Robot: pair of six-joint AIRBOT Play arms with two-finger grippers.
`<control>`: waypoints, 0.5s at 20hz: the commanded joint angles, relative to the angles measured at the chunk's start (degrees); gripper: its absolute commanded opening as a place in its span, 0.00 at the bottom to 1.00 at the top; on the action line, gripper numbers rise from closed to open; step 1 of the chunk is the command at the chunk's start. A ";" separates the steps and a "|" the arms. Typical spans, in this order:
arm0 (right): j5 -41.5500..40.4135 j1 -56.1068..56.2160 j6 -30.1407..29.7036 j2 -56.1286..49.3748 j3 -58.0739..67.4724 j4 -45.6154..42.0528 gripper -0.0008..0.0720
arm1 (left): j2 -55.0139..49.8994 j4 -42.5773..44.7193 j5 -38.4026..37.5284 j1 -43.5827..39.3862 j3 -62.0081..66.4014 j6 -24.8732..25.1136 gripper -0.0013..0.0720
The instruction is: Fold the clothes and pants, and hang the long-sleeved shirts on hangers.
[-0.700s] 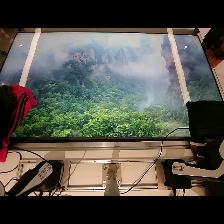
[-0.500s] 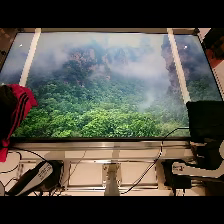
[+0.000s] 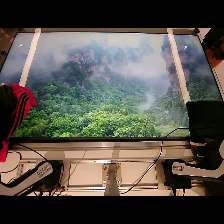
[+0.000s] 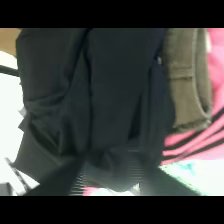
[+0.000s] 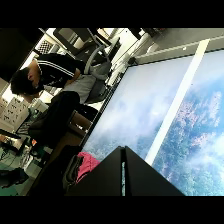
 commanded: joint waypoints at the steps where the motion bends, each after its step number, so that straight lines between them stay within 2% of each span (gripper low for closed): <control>1: 0.02 0.04 0.02 0.04 -0.02 0.02 0.04 | -4.11 2.78 2.43 0.61 0.00 0.02 0.62; 2: 0.00 0.04 0.02 0.04 -0.02 0.02 0.04 | -5.44 2.78 2.67 0.70 0.00 0.02 0.68; 4: 0.02 0.04 0.02 0.04 -0.02 0.02 0.04 | -8.07 2.73 4.17 0.83 0.00 0.02 0.68; 6: 0.02 0.04 0.02 0.04 -0.02 0.02 0.04 | -10.64 2.34 6.75 0.81 0.00 0.00 0.83; 10: 0.02 0.04 0.02 0.04 -0.02 0.02 0.04 | -15.45 1.95 8.90 0.76 0.00 0.02 0.84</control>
